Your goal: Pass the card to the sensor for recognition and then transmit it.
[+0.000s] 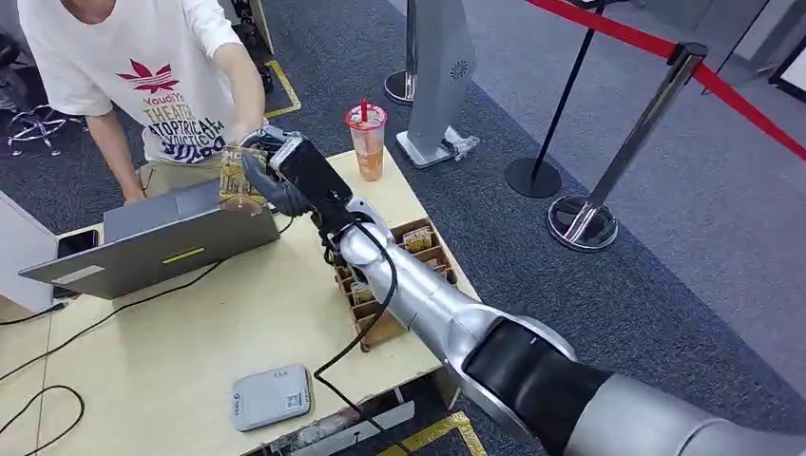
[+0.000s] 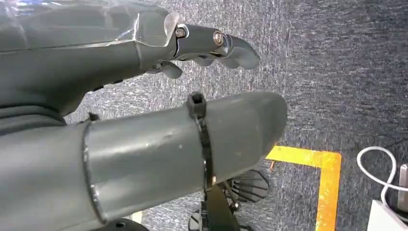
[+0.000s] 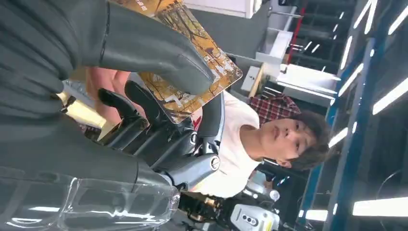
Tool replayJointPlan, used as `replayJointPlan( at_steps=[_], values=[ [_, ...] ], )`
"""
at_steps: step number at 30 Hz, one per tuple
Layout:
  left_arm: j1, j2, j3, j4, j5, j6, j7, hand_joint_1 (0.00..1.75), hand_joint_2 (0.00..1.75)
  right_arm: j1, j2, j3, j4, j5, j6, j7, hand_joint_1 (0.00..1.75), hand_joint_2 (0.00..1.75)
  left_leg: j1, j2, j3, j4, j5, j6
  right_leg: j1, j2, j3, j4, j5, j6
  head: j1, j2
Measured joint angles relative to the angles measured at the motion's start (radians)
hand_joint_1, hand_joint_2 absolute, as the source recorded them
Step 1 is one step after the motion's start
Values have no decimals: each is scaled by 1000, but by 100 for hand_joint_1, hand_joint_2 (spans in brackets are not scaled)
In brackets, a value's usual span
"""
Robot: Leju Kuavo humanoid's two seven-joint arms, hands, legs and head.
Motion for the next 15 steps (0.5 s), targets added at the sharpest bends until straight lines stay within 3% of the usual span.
replayJointPlan(
  at_steps=[8,15],
  values=[
    [9,1,0,0,14,4,-1,0,0,-23,23,4,139,90,-49,-24,175,175,0,0,0,0,0,0,0,-1,0,0,0,0,0,0],
    [18,1,0,0,18,13,-1,0,0,-30,28,16,235,191,-201,-75,175,175,0,0,0,0,0,0,0,-1,0,0,0,0,0,0]
  ],
)
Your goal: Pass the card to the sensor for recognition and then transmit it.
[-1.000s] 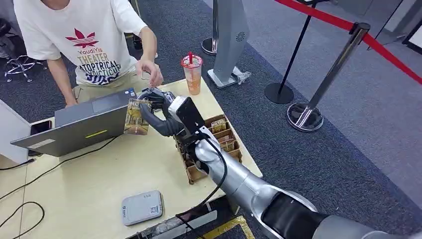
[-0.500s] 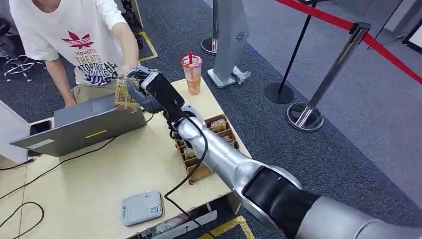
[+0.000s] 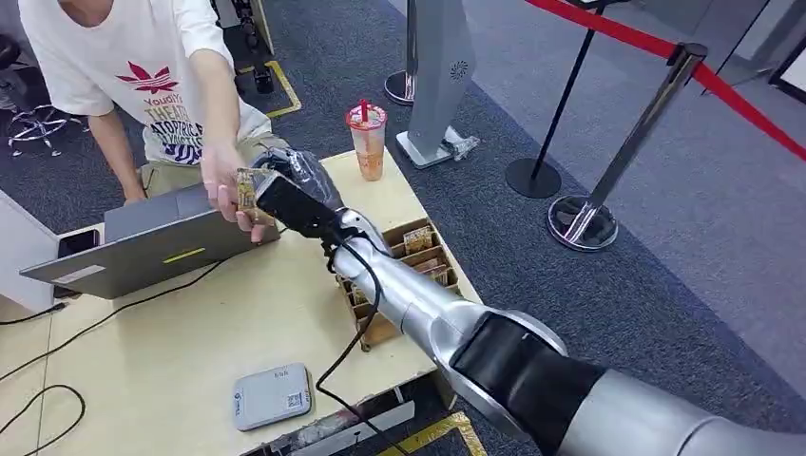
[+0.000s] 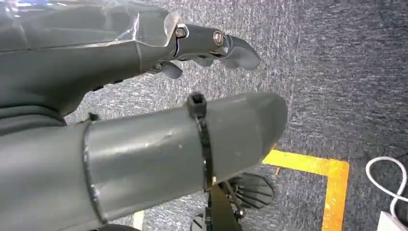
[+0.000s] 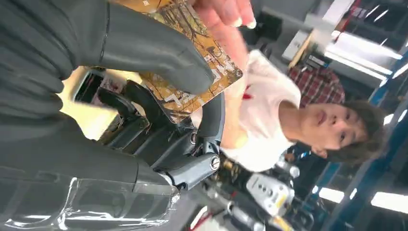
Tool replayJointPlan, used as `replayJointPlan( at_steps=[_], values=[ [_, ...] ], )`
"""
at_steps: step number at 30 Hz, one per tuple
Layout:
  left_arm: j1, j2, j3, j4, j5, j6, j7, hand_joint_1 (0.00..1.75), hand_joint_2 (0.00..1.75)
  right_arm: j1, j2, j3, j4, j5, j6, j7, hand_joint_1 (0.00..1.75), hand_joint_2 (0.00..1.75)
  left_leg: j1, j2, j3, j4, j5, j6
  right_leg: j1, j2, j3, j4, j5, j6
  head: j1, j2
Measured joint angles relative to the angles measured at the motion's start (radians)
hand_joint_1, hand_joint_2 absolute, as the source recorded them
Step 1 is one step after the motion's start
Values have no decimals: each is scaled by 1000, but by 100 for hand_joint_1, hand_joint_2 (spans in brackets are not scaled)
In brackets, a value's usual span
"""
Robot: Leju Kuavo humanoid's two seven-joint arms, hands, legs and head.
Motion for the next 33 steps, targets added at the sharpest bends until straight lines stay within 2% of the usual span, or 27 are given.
replayJointPlan(
  at_steps=[2,5,6,7,15,22,28,33],
  values=[
    [1,0,0,0,0,1,0,0,0,0,0,5,21,20,-36,-9,175,175,0,0,0,0,0,0,0,0,0,0,0,0,0,0],
    [1,0,0,0,0,1,0,0,0,0,0,11,44,22,-48,-12,175,175,0,0,0,0,0,0,0,0,0,0,0,0,0,0],
    [1,0,0,0,0,1,0,0,0,0,0,12,50,22,-49,-12,138,175,0,0,0,0,0,0,0,0,0,0,0,0,0,0],
    [1,0,0,0,0,1,0,0,0,0,0,13,54,22,-50,-13,0,175,0,0,0,0,0,0,0,0,0,0,0,0,0,0],
    [1,0,0,0,-1,3,-2,0,0,0,0,13,84,37,-68,-16,0,175,0,0,0,0,0,0,0,0,0,0,0,0,0,0],
    [2,0,0,0,-1,2,-4,0,0,9,0,13,73,19,-69,-47,0,175,0,0,0,0,0,0,0,0,0,0,0,0,0,0],
    [3,2,0,0,5,1,-11,0,0,48,-10,13,-33,37,-84,-40,0,175,0,0,0,0,0,0,0,0,-1,0,0,0,0,0],
    [6,3,0,0,10,-1,-12,0,0,129,-59,27,-241,120,-91,47,0,175,0,0,-1,0,0,0,0,0,-1,0,0,0,0,0]
  ],
)
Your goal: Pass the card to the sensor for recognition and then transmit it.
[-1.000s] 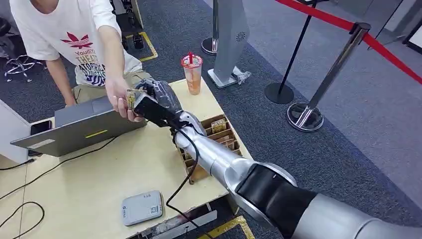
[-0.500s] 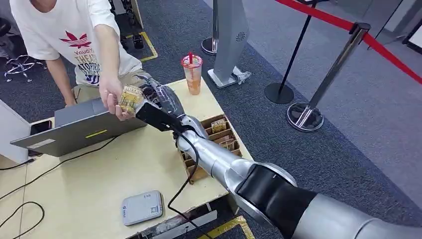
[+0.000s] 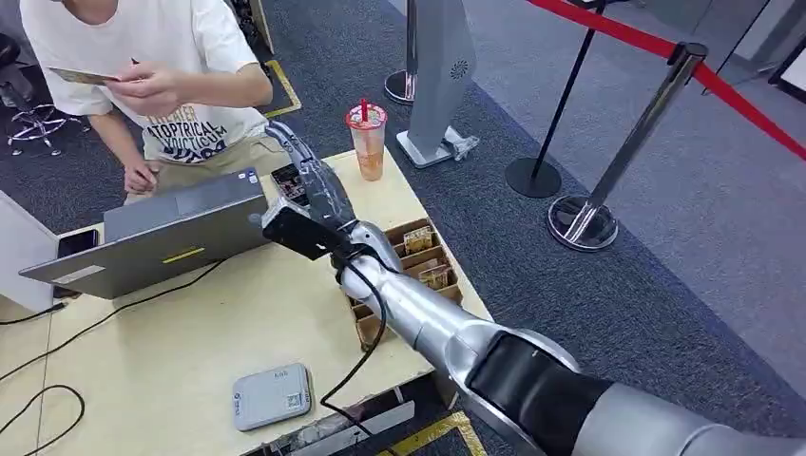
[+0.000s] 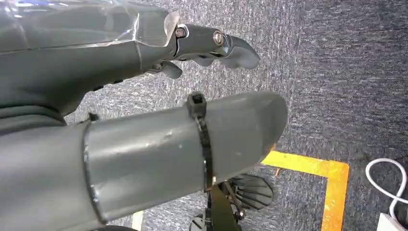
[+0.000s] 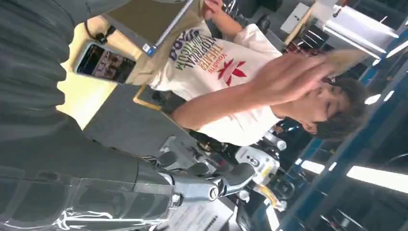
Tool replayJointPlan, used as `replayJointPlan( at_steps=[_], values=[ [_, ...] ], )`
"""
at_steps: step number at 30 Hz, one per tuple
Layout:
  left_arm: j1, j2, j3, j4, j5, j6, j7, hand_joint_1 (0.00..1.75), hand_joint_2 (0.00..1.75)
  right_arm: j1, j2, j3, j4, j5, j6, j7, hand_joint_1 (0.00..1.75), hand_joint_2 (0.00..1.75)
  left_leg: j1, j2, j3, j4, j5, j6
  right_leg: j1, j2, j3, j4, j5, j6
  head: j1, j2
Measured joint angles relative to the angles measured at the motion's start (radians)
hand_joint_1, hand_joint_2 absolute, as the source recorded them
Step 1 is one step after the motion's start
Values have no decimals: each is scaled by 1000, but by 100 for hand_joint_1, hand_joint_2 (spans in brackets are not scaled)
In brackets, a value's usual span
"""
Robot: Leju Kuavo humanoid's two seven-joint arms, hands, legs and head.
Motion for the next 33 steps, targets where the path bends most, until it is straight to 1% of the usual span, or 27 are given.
replayJointPlan(
  at_steps=[2,7,9,12,16,17,18,19,20,21,22,24,25,27,29,30,31,33],
  values=[
    [2,2,0,0,1,-2,0,0,0,37,-26,5,-87,58,-15,29,0,175,0,0,0,0,0,0,0,0,0,0,0,0,0,0],
    [4,3,0,0,2,-9,0,0,0,117,-95,9,-260,227,-73,69,0,175,0,0,0,0,0,0,0,0,0,0,0,0,0,0],
    [5,3,0,0,5,-10,1,0,0,137,-114,9,-298,262,-86,81,0,175,0,1,0,0,-1,0,0,1,-1,0,0,0,0,0],
    [8,3,0,0,13,-10,1,0,0,186,-156,9,-376,327,-99,100,0,175,0,-1,0,0,0,0,0,-1,0,-1,0,0,0,0],
    [18,3,2,0,26,-8,-6,0,0,246,-210,8,-434,392,-121,122,2,175,0,0,-1,0,-1,0,0,0,0,-1,0,0,0,0],
    [19,3,2,0,28,-8,-9,0,0,259,-221,8,-442,399,-125,125,16,175,0,0,-1,0,-1,0,0,0,0,-1,0,0,0,0],
    [20,3,2,0,30,-8,-10,0,0,269,-228,7,-447,401,-127,128,16,175,0,0,-1,0,-1,0,0,0,0,-1,0,1,0,0],
    [21,3,3,0,32,-8,-11,0,0,283,-239,6,-455,402,-129,131,44,175,0,0,-1,0,-1,0,0,0,-1,-1,0,1,0,0],
    [22,3,3,0,32,-7,-11,0,0,295,-246,5,-459,406,-132,137,65,175,0,0,-1,0,-1,0,0,0,0,-1,0,1,0,0],
    [23,3,3,0,33,-7,-11,0,0,308,-252,0,-463,415,-139,148,75,175,0,0,-1,0,-1,0,0,0,0,-1,0,1,0,0],
    [25,3,3,0,34,-7,-11,0,0,323,-258,-6,-465,426,-146,159,91,175,0,0,-1,0,-1,0,0,0,0,-1,0,1,0,0],
    [28,3,3,0,35,-5,-11,0,0,351,-268,-20,-470,443,-158,171,87,175,0,0,-1,0,-1,0,0,0,0,-1,0,1,0,0],
    [30,3,3,0,35,-5,-11,0,0,363,-272,-26,-471,445,-162,174,91,175,0,0,-1,0,-1,0,0,0,-1,-1,0,1,0,0],
    [30,3,4,0,37,-1,-11,0,0,387,-281,-42,-471,467,-169,191,89,175,0,0,0,0,-1,1,0,0,-1,-1,0,1,0,0],
    [31,3,4,0,39,1,-11,0,0,424,-288,-68,-474,497,-183,217,96,175,0,0,-1,0,-1,1,0,-1,0,-1,-1,1,0,0],
    [31,3,4,0,39,1,-11,0,0,444,-288,-83,-478,507,-187,226,94,175,0,0,-1,0,-1,1,0,-1,0,-1,-1,1,0,0],
    [32,3,4,0,40,1,-11,0,0,463,-291,-96,-482,513,-189,229,87,175,0,-1,-1,0,-1,1,0,-1,0,-1,-1,1,0,0],
    [32,3,5,0,40,2,-11,0,0,492,-296,-121,-489,516,-190,234,87,175,0,0,-1,0,-1,1,0,-1,-1,-1,-1,1,0,0]
  ],
)
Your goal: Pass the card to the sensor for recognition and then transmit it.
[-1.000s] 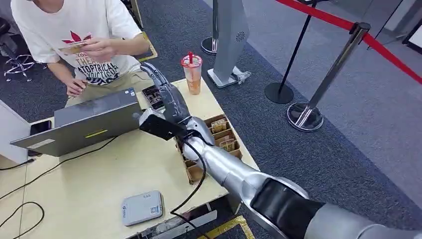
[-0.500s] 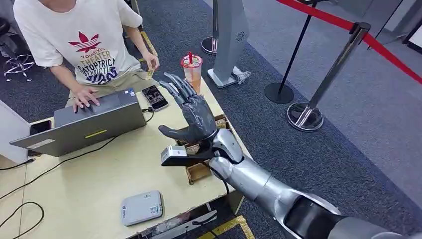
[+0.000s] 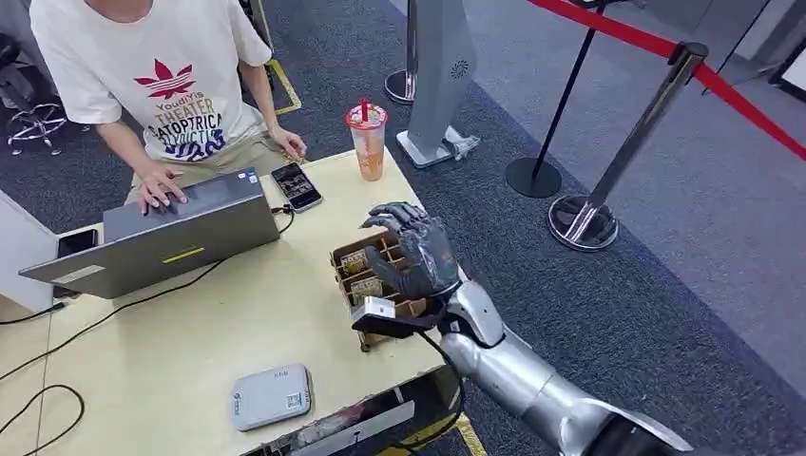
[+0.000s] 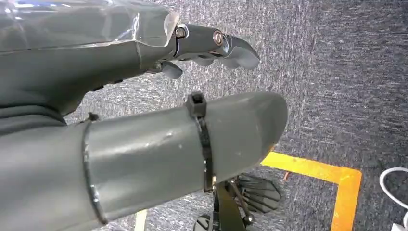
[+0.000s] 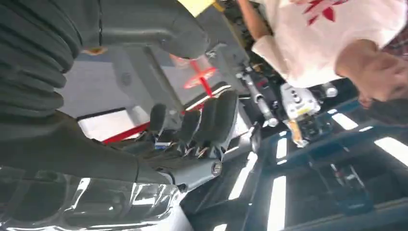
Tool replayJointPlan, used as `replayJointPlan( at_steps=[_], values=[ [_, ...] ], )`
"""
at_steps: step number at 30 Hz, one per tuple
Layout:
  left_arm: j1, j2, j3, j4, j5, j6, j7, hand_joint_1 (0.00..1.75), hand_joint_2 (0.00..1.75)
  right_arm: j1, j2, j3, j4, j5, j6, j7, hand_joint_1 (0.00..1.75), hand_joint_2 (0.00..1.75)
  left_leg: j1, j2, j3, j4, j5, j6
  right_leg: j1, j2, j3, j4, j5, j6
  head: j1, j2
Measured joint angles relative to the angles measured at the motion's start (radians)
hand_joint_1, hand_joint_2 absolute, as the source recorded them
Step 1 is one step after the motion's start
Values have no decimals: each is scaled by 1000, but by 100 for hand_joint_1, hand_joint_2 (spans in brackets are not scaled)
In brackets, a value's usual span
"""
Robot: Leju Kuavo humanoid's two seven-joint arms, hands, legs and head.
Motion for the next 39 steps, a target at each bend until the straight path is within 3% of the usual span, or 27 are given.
replayJointPlan(
  at_steps=[13,15,20,32,39],
  values=[
    [1,0,5,0,3,-2,-8,0,0,153,-16,-121,-76,51,37,50,94,175,0,0,0,0,0,1,0,0,0,0,0,0,0,0],
    [1,0,7,0,10,0,-5,0,0,159,-16,-127,-80,67,52,51,113,175,0,1,0,0,0,1,0,1,0,0,0,0,0,0],
    [2,0,22,0,19,2,-2,0,0,160,-16,-129,-81,91,86,55,91,175,0,1,0,0,0,1,0,0,0,0,0,0,0,0],
    [2,0,24,0,24,2,-2,0,0,145,-14,-123,-64,103,131,51,73,175,0,0,0,0,0,1,0,0,0,0,0,0,0,0],
    [2,0,29,0,27,3,4,0,0,130,-6,-116,-43,104,151,51,91,175,0,0,-1,0,0,1,0,0,0,0,0,0,0,0]
  ],
)
